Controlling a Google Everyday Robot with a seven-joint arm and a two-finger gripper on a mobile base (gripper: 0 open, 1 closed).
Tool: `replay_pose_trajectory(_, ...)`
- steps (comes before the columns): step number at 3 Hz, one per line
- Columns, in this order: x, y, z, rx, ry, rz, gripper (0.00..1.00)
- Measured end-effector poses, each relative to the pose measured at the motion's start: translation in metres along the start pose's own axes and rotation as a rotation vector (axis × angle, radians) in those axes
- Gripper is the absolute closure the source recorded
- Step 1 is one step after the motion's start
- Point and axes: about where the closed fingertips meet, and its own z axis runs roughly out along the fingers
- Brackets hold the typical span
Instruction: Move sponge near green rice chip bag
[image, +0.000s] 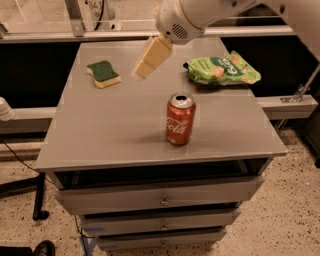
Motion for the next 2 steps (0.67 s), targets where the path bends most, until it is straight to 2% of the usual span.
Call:
replay_pose_trajectory(1,-0.004,-0.025,0.044,0.034,-0.055,0.067,0.00)
replay_pose_trajectory(2,-0.005,-0.043,0.090,0.031,-0.043,0.122,0.00)
